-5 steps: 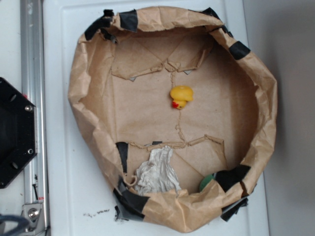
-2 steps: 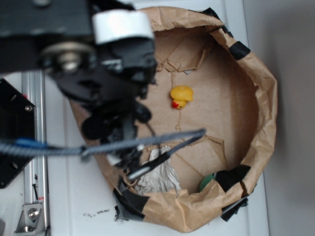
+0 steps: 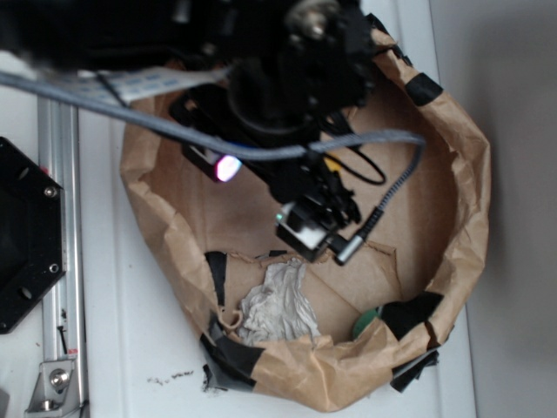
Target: Grab the white paper.
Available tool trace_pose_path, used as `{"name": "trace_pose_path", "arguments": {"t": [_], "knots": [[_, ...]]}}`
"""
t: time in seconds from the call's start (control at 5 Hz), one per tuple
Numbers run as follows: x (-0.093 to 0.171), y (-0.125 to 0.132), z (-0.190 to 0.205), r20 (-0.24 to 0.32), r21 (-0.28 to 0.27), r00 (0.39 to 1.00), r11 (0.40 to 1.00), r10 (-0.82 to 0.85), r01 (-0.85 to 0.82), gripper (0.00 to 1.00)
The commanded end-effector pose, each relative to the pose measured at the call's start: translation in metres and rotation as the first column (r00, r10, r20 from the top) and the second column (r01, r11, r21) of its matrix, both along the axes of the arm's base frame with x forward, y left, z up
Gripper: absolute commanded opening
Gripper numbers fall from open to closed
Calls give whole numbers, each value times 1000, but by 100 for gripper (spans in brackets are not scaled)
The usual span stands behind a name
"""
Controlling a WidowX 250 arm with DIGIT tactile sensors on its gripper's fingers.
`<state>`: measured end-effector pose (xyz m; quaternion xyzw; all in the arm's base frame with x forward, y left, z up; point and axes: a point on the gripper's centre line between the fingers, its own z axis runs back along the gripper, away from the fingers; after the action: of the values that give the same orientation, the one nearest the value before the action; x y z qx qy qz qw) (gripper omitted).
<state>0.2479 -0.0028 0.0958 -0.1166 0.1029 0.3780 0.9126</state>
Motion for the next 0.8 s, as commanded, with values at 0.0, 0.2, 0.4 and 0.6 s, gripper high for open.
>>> {"name": "trace_pose_path", "arguments": {"t": [0.0, 0.2, 0.4, 0.6], "knots": [[-1, -58, -35, -71, -46, 997, 999, -28, 24, 100], [-16, -87, -51, -118, -57, 990, 996, -73, 67, 100], [-35, -106, -63, -166, -29, 980, 994, -108, 105, 61], [-41, -108, -63, -162, 16, 980, 992, -118, 122, 0]]}}
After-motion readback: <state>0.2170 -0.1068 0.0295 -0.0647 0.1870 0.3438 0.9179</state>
